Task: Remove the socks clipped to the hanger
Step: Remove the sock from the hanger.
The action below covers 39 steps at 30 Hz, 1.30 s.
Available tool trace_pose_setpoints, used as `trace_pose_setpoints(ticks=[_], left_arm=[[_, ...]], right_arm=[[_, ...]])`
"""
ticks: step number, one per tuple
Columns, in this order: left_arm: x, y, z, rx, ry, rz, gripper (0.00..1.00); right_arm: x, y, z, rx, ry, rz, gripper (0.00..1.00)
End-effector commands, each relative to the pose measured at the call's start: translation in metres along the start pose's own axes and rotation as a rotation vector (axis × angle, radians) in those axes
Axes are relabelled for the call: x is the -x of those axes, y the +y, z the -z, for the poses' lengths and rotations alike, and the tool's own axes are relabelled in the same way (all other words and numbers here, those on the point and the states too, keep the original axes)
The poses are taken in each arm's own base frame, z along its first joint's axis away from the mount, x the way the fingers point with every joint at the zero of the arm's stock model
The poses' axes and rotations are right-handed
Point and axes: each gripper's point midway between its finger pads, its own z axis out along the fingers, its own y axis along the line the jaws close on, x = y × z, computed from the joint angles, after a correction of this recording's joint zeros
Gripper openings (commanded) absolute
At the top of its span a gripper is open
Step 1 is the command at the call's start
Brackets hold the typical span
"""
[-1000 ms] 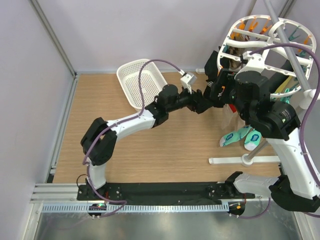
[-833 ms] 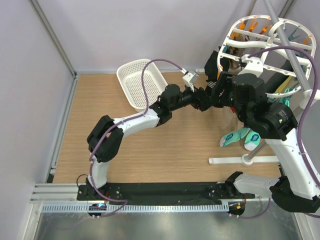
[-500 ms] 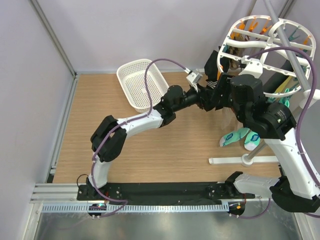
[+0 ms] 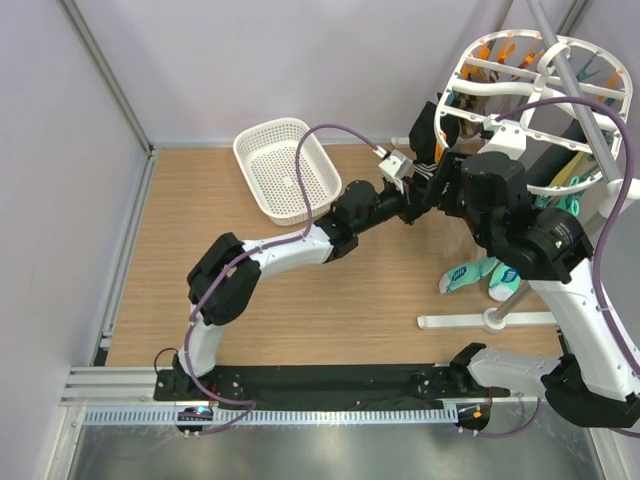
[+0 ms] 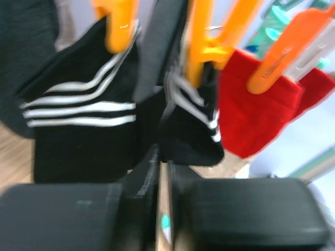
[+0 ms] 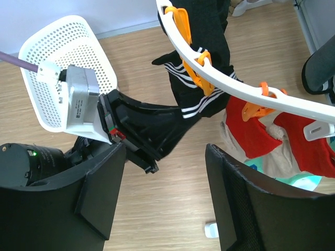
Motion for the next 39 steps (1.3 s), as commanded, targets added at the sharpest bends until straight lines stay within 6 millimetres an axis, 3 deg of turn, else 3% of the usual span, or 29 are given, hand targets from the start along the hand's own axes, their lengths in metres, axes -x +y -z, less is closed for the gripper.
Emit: trace_pose_setpoints(ticks=[1,3,6,7,8,12,20,27,39], left_arm=[[0.040,-0.006,0.009,0.063,-0.111,-0.035,0.06],[0.046,-0.011,0.016,0.074,-0.128,-0.049,0.00],[0.054,-0.024,0.026,0.076,-0.144,-0.068,0.00],[0.049,-0.027,0.029,0.080,-0.134,-0.069,0.00],[0.060,-0.026,0.034,0.110,-0.161,-0.075,0.00],[0.063,-0.027,0.044,0.168,-0.187,-0.091,0.00],[0.054,-0.032,0.047,0.215,-0.191,-0.112,0.00],[0.056,-0.031,0.049,0.231,-0.195,-0.128,0.00],[0.054,-0.039,0.047,0.239,-0.205,-0.129,0.00]], right_arm=[[0.006,0.000,-0.005,-0.020,-0.039,-0.033,0.68],[0.005,0.001,-0.008,-0.027,-0.038,-0.028,0.66],[0.005,0.000,-0.017,-0.061,-0.040,-0.031,0.63],[0.004,-0.004,-0.022,-0.091,-0.037,-0.038,0.62],[0.006,-0.005,-0.024,-0.106,-0.043,-0.062,0.62],[0.007,-0.009,-0.032,-0.147,-0.049,-0.110,0.60],[0.009,-0.011,-0.046,-0.201,-0.071,-0.168,0.59],[0.016,-0.015,-0.065,-0.279,-0.108,-0.095,0.59],[0.019,-0.022,-0.075,-0.369,-0.153,-0.099,0.61]])
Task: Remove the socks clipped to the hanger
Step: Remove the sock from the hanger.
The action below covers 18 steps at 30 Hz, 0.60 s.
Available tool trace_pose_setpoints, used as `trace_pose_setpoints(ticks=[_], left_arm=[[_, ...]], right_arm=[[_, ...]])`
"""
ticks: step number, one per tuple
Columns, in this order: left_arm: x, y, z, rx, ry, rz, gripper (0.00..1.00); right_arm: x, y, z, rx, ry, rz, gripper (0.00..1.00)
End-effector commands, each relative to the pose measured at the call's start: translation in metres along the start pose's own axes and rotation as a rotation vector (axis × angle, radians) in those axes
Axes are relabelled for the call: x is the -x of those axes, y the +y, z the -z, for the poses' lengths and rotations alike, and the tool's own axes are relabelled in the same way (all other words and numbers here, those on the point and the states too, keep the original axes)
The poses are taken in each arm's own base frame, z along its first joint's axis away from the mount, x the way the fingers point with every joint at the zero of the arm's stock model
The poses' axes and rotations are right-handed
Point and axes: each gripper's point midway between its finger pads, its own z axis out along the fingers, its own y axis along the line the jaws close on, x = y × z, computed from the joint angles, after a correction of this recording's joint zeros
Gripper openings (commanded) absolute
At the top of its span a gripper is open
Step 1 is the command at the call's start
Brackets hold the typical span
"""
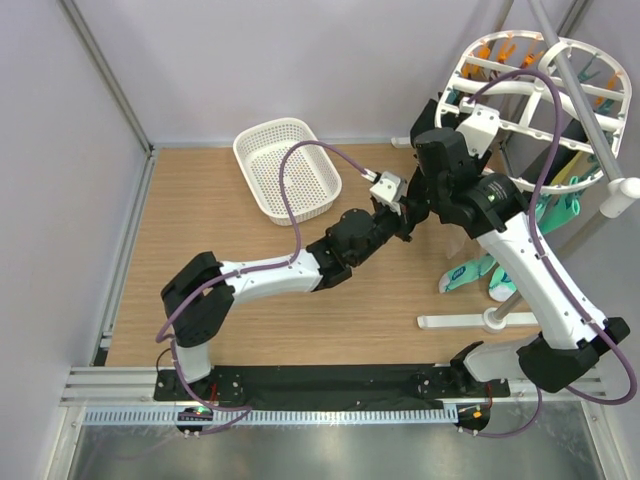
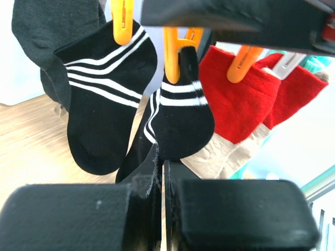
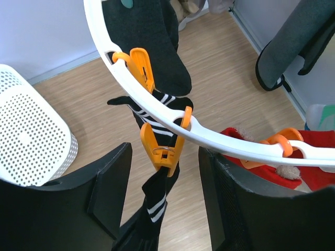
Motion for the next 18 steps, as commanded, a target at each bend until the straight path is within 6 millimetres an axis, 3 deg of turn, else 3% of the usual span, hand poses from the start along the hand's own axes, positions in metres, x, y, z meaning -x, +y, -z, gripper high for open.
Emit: trace_pose_setpoints(ticks=[1,10,18], left_arm=[[0.0355,-0.0117,0.0028,-0.006,-0.101,0.003,0.00],[0.0351,-0.0127,0.0030,0.007,-0.106,-0.005,0.00],[0.0333,-0.0123,0.0030,0.018,-0.105,-0.005,0.00]], right_arm=[[0.0202,-0.0058,-0.0008,-0.046,-0.086,-0.076,0.61],[0.0255,-0.0100,-0.0052,-0.095,-0.123,-0.079,0.54],[0.0180,-0.0048,-0.0097,-0.089,-0.095,-0.095,0.59]])
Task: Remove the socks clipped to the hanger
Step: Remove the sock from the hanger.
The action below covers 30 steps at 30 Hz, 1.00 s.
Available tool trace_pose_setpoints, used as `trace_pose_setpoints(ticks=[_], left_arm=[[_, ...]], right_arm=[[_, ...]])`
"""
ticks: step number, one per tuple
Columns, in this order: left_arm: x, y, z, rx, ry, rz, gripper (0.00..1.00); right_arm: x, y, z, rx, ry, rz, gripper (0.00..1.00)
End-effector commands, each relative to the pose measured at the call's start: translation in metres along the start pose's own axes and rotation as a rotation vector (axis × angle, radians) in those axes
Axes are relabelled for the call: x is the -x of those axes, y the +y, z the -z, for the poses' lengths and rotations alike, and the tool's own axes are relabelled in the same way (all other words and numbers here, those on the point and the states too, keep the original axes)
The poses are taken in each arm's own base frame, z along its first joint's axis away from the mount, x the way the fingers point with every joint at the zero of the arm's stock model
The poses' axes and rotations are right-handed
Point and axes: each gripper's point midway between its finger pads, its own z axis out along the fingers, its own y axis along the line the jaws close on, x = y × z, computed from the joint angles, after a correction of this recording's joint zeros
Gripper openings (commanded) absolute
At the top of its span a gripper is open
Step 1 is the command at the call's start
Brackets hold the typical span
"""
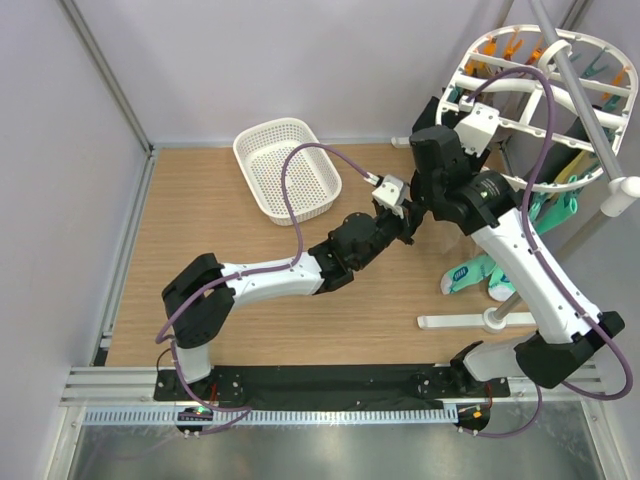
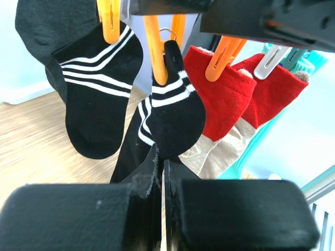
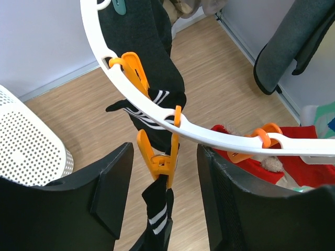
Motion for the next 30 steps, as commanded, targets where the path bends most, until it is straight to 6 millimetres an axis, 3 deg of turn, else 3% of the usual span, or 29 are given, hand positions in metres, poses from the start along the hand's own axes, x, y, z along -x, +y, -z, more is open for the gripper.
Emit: trace_pose_setpoints(ticks=[1,9,15,18,20,30], left_arm=[[0.035,-0.007,0.001,0.000,-0.102,0.010,0.00],[0.036,-0.006,0.000,0.009,-0.110,0.013,0.00],[0.036,-0.005,0.001,0.016,-0.110,0.012,0.00],[0.036,-0.005,0.001,0.016,-0.111,0.012,0.00],[0.034,-0.006,0.000,0.016,-0.108,0.013,0.00],[0.031,-0.003,-0.001,0.062,-0.110,-0.010,0.00]], right_arm=[[0.012,-0.003,-0.004,-0.037,-0.048,-0.071,0.58],[0.006,-0.003,-0.008,-0.055,-0.058,-0.075,0.52],[0.006,-0.002,-0.008,-0.047,-0.053,-0.072,0.40],[0.006,-0.002,-0.009,-0.053,-0.057,-0.069,0.45],[0.007,-0.001,-0.010,-0.058,-0.062,-0.067,0.55],[0.007,0.003,-0.015,-0.071,-0.070,-0.059,0.56]])
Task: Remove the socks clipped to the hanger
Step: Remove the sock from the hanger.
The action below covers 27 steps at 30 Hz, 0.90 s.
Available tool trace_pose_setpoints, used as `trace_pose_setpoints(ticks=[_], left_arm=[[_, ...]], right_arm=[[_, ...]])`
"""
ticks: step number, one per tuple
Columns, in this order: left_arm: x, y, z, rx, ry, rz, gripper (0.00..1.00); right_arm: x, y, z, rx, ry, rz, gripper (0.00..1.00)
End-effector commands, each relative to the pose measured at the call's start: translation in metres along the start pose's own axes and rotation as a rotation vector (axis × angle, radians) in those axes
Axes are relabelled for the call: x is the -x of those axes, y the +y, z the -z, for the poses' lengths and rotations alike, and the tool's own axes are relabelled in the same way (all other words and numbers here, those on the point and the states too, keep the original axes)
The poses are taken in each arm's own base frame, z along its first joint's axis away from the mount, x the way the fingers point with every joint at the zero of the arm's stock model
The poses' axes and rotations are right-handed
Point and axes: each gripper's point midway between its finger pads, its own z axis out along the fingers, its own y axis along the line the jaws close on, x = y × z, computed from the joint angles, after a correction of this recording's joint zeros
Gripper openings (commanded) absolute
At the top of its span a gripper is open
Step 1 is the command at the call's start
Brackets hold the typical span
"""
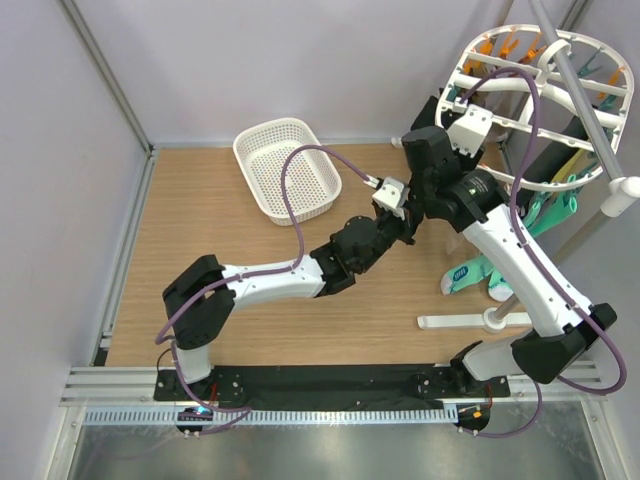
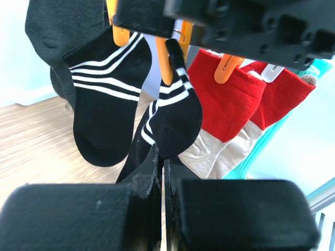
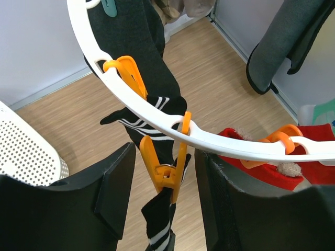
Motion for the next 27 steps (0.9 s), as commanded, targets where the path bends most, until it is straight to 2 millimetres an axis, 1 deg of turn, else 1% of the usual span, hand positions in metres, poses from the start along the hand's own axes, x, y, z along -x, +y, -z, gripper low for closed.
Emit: trace_pose_setpoints(ticks=[1,4,6,9,10,12,13,15,16,17,19,22,23,24,26,27], left_arm=[[0.027,-0.004,-0.002,0.028,-0.087,0.000,0.00],[0.025,-0.003,-0.002,0.043,-0.090,-0.006,0.00],[0.024,-0.003,-0.002,0.048,-0.089,-0.004,0.00],[0.025,-0.003,-0.001,0.048,-0.095,-0.002,0.00],[0.025,-0.003,-0.001,0.048,-0.096,-0.001,0.00],[0.026,-0.002,0.000,0.051,-0.099,0.000,0.00],[0.027,-0.002,0.000,0.050,-0.101,-0.001,0.00],[0.028,-0.002,0.000,0.050,-0.102,0.000,0.00],[0.027,-0.002,0.001,0.054,-0.101,-0.002,0.00],[0.028,-0.001,0.001,0.056,-0.103,-0.003,0.00],[0.027,0.001,0.002,0.064,-0.102,-0.004,0.00],[0.022,0.004,0.003,0.079,-0.089,-0.007,0.00],[0.024,0.005,0.004,0.087,-0.089,-0.002,0.00],[0.020,0.008,0.005,0.099,-0.065,-0.013,0.00],[0.018,0.015,0.008,0.130,-0.039,-0.018,0.00],[0.006,0.021,0.012,0.147,0.014,-0.036,0.00]], right_arm=[[0.014,0.000,-0.003,-0.032,-0.053,-0.058,0.56],[0.015,-0.001,-0.003,-0.045,-0.061,-0.071,0.58],[0.016,-0.001,-0.003,-0.047,-0.065,-0.083,0.57],[0.019,-0.003,-0.003,-0.057,-0.079,-0.103,0.51],[0.019,-0.002,-0.003,-0.054,-0.080,-0.102,0.45],[0.020,-0.001,-0.003,-0.055,-0.084,-0.101,0.39],[0.021,-0.002,-0.003,-0.053,-0.084,-0.104,0.32],[0.020,-0.003,-0.001,-0.048,-0.084,-0.108,0.27],[0.021,-0.005,0.000,-0.045,-0.085,-0.108,0.22],[0.022,-0.003,0.001,-0.032,-0.085,-0.117,0.13],[0.025,-0.005,0.004,-0.014,-0.086,-0.130,0.01],[0.025,-0.003,0.008,0.024,-0.081,-0.144,0.01],[0.026,-0.001,0.008,0.038,-0.082,-0.148,0.01],[0.021,0.002,0.009,0.057,-0.067,-0.145,0.01],[0.021,0.001,0.011,0.075,-0.060,-0.151,0.01],[0.019,0.002,0.012,0.086,-0.052,-0.149,0.01]])
